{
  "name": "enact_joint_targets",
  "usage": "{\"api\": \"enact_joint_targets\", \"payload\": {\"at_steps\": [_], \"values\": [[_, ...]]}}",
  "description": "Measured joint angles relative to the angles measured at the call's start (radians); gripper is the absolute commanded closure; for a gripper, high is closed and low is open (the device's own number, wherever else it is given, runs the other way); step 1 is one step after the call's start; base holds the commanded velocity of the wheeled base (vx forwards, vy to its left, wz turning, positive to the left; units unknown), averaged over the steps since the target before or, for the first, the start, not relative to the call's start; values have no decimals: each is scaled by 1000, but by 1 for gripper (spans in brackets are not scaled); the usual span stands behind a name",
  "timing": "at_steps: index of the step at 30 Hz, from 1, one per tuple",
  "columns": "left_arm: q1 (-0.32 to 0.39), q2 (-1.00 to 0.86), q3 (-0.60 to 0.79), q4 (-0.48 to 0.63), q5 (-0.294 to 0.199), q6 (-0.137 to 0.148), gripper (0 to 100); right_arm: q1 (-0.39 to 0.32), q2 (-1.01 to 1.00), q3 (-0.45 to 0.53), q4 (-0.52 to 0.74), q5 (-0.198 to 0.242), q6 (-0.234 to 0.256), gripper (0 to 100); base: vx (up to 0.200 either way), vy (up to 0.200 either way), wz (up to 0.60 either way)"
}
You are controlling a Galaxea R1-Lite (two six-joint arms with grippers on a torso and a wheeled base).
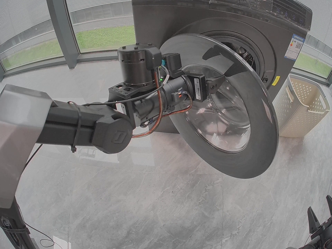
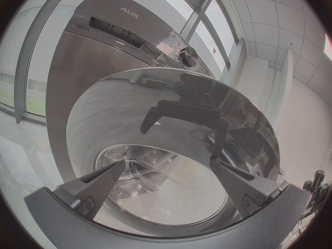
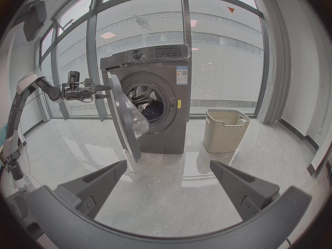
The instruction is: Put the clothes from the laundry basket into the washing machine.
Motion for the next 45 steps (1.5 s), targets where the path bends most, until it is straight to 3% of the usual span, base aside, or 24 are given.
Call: {"api": "enact_joint_targets", "payload": {"at_steps": [12,23,34,39,45], "values": [[7,119,-230,70,35,-41,0,0,0,0,0,0,0,0,0,0,0],[29,256,-471,157,127,-116,0,0,0,0,0,0,0,0,0,0,0],[35,285,-487,160,173,-146,0,0,0,0,0,-1,1,0,0,0,0],[26,271,-486,164,186,-176,0,0,0,0,0,-1,2,0,0,0,0],[9,202,-400,174,189,-184,0,0,0,0,0,-1,2,0,0,0,0]]}}
